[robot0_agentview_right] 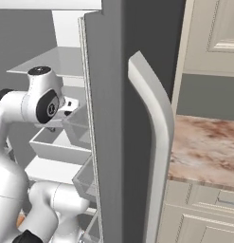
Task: Place two dumplings into each of the tupperware containers and then place the containers in the fridge.
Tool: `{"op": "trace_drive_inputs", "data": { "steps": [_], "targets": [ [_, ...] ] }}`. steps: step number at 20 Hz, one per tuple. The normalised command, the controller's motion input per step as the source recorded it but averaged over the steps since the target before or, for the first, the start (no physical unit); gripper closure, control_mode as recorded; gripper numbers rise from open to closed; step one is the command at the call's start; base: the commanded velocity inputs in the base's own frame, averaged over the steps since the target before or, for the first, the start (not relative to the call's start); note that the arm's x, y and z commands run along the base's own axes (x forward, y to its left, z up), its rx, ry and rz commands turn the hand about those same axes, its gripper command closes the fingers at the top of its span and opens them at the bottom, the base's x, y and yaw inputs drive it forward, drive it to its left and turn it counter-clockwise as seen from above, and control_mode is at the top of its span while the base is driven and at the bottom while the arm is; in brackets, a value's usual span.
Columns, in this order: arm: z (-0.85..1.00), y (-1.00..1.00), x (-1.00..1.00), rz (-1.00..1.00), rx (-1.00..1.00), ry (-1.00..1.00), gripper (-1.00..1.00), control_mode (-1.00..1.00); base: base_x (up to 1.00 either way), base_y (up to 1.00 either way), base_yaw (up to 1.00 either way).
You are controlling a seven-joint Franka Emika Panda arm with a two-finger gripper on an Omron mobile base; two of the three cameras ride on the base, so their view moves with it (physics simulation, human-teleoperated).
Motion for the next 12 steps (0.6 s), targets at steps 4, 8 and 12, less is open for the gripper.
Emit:
{"op": "trace_drive_inputs", "data": {
  "steps": [4, 8, 12],
  "targets": [
    [0.0, 0.0, 0.0, -0.34, 0.0, 0.0, -1.0, -1.0, 0.0, 0.0, 0.0],
    [0.0, -0.35, 0.0, -0.15, 0.02, 0.0, -1.0, -1.0, 0.0, 0.0, 0.0],
    [-0.01, -0.37, -0.04, 0.0, 0.1, 0.0, -1.0, -1.0, 0.0, 0.0, 0.0]
  ]
}}
